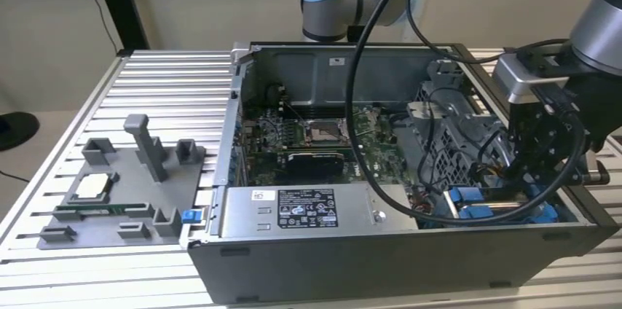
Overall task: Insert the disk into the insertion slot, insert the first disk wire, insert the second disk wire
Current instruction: 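Insert the first disk wire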
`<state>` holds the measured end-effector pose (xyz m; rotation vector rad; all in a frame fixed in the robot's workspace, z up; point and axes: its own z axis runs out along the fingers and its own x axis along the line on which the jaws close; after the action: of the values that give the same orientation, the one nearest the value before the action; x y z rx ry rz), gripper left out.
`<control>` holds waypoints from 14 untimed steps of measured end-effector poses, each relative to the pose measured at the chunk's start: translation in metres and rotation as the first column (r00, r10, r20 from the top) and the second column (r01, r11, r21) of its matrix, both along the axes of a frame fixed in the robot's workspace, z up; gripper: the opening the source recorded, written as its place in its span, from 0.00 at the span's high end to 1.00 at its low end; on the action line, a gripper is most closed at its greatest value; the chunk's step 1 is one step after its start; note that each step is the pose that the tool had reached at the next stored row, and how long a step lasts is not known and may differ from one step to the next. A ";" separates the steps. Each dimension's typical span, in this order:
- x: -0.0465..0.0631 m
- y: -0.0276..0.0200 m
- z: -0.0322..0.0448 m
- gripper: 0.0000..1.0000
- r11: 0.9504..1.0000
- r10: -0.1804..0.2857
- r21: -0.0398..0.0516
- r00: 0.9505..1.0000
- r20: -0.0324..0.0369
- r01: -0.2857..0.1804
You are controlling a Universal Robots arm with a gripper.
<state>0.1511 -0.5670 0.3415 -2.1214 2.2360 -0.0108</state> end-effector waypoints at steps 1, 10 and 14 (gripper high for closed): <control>0.000 0.0000 -0.0003 1.00 1.000 0.000 0.000 1.000 0.000 0.000; 0.001 -0.0006 -0.0004 1.00 1.000 0.000 0.000 1.000 -0.009 0.000; 0.003 -0.0019 0.0008 1.00 1.000 0.000 0.000 1.000 -0.021 0.000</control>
<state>0.1536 -0.5689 0.3423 -2.1315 2.2476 0.0120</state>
